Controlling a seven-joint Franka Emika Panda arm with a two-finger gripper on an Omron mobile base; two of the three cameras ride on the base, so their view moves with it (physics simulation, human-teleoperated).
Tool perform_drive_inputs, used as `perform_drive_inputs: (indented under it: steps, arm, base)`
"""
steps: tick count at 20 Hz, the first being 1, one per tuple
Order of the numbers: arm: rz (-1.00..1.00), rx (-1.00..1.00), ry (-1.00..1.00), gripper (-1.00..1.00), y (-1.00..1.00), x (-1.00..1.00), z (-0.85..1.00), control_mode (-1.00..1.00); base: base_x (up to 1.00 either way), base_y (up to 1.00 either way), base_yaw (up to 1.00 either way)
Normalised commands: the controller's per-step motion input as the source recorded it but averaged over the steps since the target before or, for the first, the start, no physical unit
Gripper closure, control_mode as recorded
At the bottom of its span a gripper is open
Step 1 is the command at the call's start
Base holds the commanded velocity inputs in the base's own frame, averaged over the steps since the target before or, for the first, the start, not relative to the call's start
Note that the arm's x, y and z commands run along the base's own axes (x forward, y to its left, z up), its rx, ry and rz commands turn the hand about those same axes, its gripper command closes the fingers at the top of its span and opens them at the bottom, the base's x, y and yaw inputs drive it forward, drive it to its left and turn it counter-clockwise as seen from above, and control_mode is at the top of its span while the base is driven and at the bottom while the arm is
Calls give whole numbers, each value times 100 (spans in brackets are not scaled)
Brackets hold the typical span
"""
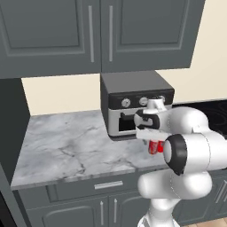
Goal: Four empty soda cans are scattered around the kitchen. Gather all the cans and cluster them next to the stove for recycling.
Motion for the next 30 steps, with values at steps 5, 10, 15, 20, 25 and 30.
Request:
perform_drive_inputs:
  steps: [5, 10, 15, 20, 25, 30]
  arm:
    - [-1, 0, 1, -100, 0, 36, 2, -100]
    - [-1, -2, 0, -100, 0, 20, 12, -100]
    - [-2, -3, 0, -100, 0, -3, 13, -100]
    - [-2, -4, 0, -100, 0, -2, 20, -100]
    - [-2, -4, 0, -100, -4, -5, 21, -100]
    - [-2, -4, 0, -100, -8, -9, 17, -100]
  base:
    - [0, 0, 0]
    - [0, 0, 0]
    - [0, 0, 0]
    - [0, 0, 0]
    - [0, 0, 0]
    - [0, 0, 0]
